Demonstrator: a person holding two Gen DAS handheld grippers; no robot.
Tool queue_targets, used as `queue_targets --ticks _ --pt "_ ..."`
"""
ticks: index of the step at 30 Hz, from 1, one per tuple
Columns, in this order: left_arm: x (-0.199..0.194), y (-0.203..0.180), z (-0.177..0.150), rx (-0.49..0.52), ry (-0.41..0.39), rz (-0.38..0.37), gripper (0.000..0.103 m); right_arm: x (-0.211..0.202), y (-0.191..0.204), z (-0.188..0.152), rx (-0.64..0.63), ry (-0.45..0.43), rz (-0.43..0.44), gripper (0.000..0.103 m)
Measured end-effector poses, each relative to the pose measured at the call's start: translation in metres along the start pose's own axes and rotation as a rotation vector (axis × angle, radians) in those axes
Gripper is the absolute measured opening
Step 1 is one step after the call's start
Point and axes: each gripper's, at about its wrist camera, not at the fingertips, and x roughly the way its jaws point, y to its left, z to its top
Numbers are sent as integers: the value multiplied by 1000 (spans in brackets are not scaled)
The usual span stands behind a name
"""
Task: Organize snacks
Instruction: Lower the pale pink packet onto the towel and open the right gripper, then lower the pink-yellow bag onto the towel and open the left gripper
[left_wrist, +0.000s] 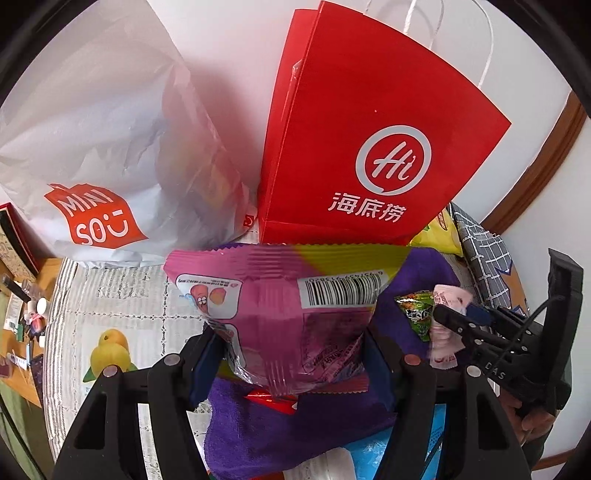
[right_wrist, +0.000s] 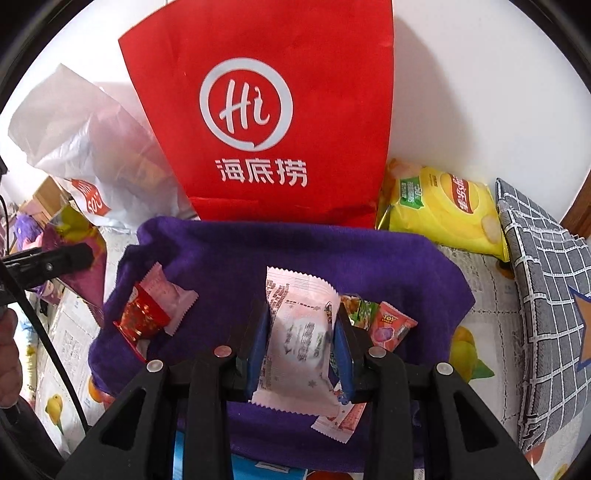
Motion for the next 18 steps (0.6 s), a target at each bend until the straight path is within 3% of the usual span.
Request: queue_targets --ticks 18 --pt "16 -11 -3 30 55 14 66 -13 -2 2 12 -22 -5 35"
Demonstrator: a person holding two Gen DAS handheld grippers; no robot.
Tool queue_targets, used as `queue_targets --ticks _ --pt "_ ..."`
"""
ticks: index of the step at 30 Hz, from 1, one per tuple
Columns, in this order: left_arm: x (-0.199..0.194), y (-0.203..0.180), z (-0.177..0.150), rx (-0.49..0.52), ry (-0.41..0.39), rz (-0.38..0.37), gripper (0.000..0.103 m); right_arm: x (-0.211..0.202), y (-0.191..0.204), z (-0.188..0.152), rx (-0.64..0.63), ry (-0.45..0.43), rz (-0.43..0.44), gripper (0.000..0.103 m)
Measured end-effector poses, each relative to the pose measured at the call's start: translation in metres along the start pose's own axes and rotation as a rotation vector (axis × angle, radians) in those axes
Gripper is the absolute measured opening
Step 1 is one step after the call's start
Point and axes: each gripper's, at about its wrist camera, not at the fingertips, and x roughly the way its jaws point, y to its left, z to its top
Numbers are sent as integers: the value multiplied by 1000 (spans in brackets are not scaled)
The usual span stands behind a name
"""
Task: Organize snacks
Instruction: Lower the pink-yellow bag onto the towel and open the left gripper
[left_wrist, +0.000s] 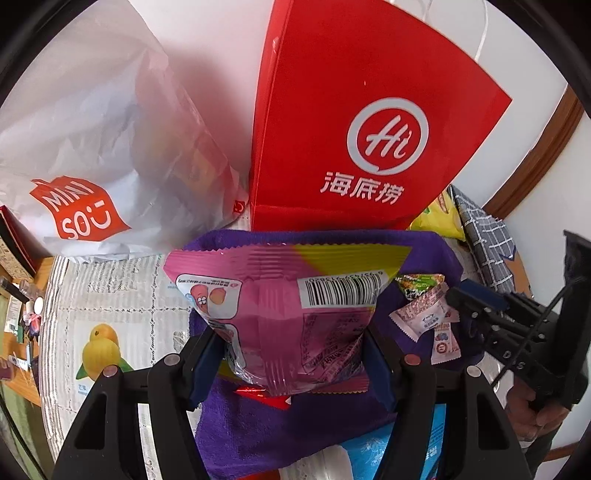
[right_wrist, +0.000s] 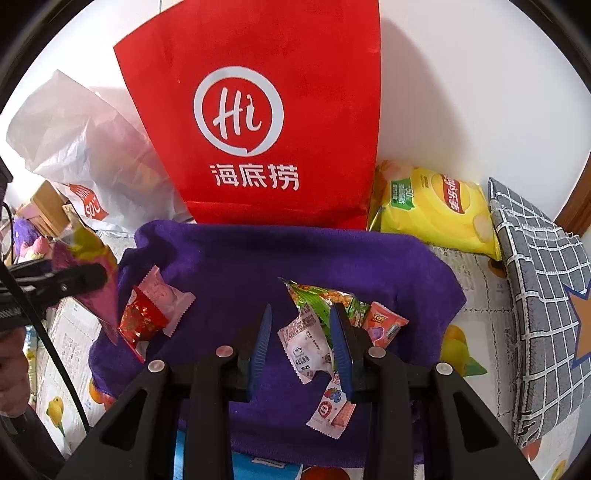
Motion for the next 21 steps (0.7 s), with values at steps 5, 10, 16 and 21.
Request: queue_targets --ticks 5,10,16,21 --pt "12 -5 -2 14 45 17 66 -10 -2 1 2 -30 3 45" --pt "17 -7 -4 19 67 18 66 -15 -1 1 1 -51 5 48" --pt "20 -7 -4 18 85 30 66 -16 1 0 -4 -50 7 48" --pt "21 -7 -4 19 89 34 66 -18 3 0 -8 -57 9 48"
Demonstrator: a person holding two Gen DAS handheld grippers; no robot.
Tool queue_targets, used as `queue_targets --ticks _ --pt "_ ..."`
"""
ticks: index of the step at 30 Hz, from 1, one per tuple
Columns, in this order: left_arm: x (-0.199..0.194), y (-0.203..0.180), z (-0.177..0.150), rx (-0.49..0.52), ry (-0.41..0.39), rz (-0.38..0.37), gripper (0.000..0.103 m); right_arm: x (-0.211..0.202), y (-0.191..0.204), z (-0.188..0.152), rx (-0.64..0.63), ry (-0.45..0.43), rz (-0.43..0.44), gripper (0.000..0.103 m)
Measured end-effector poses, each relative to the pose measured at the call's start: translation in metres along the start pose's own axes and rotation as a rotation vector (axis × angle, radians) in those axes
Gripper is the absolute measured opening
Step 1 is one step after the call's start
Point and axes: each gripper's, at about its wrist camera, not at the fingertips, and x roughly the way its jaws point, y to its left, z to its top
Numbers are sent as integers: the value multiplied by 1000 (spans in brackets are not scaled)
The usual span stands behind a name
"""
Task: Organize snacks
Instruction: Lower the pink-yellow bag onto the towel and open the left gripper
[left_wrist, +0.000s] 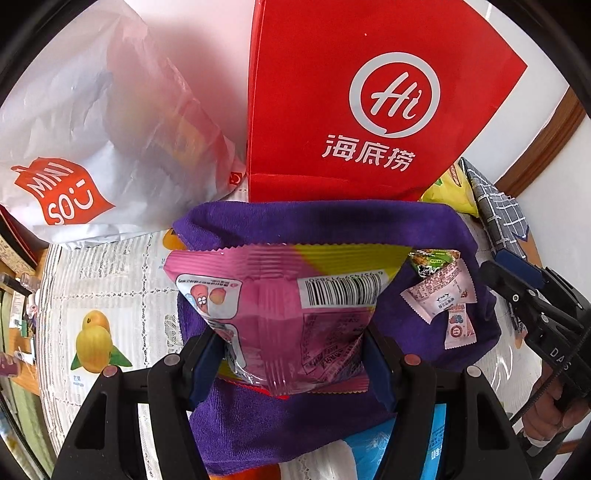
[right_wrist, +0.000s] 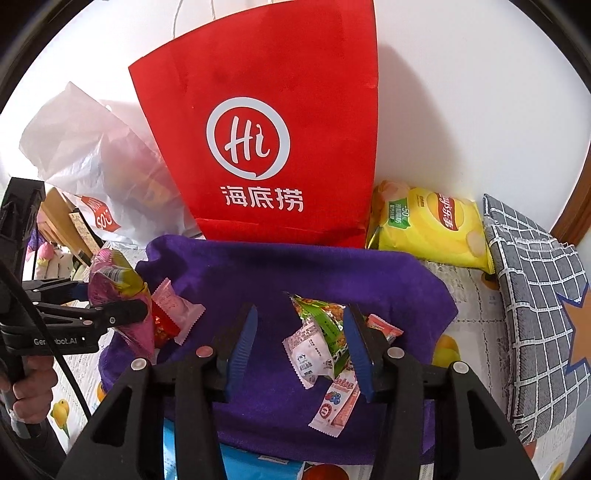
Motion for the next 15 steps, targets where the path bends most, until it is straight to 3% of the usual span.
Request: queue_targets --ticks 11,15 --pt "5 -3 -2 4 14 19 67 -2 1 0 0 1 -1 48" --pt "2 0 -2 -16 1 -8 72 -2 0 0 0 1 -1 48"
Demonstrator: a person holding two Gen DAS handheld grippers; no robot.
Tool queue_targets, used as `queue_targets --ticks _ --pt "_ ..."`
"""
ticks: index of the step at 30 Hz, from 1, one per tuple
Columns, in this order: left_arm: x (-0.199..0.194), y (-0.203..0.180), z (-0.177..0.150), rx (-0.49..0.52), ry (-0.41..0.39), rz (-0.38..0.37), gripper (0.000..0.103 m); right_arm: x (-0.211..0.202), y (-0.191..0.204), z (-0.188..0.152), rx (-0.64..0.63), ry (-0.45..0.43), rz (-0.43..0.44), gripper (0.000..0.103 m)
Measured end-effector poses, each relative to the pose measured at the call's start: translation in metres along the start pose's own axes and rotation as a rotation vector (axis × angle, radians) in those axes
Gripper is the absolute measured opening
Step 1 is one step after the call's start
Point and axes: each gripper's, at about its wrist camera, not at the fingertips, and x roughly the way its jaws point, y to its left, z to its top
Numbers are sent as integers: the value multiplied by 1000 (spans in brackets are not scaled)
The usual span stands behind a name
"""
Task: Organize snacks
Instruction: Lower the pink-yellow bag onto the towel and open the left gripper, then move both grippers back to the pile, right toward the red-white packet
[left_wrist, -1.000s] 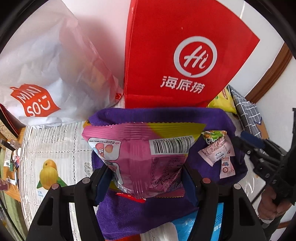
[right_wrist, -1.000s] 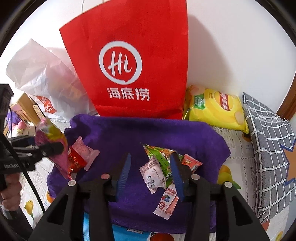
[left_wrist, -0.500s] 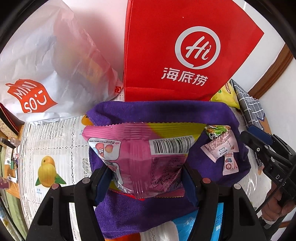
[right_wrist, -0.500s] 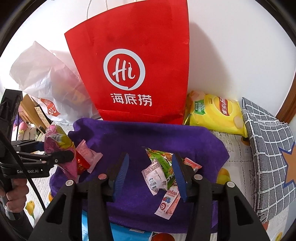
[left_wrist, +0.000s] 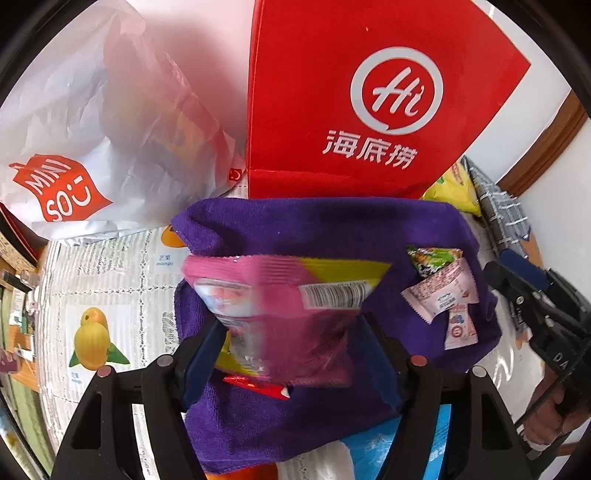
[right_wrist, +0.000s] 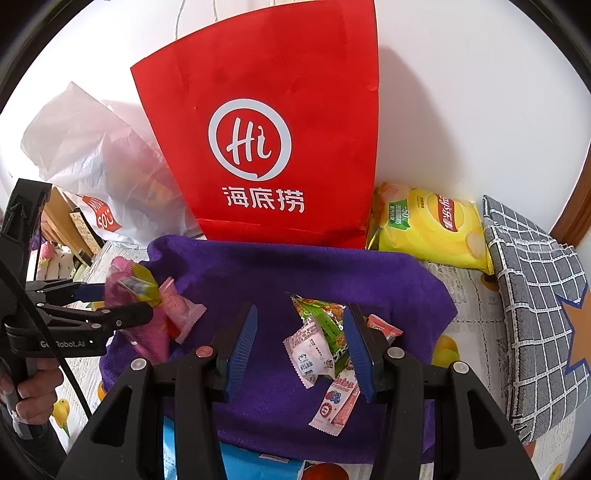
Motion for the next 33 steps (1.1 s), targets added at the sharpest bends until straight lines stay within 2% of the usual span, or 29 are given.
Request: queue_targets --ticks 4,11,18,23,27,33 --pt "-6 -1 -1 7 -23 3 74 -4 1 1 0 -7 2 48" --pt "-29 -5 -2 4 -95 -75 74 -17 7 3 -13 -32 -11 49" --pt "-55 -12 -5 35 -161 -100 74 -38 14 -1 -6 -69 -25 49" --pt "-75 -20 -9 50 -208 -92 74 -66 14 -18 6 -90 -66 49" --pt "-92 -26 -13 66 -243 -45 74 -90 9 -31 28 -110 -92 49" --pt "-122 -30 -39 70 -297 -50 74 -119 -5 -60 101 -144 -150 52"
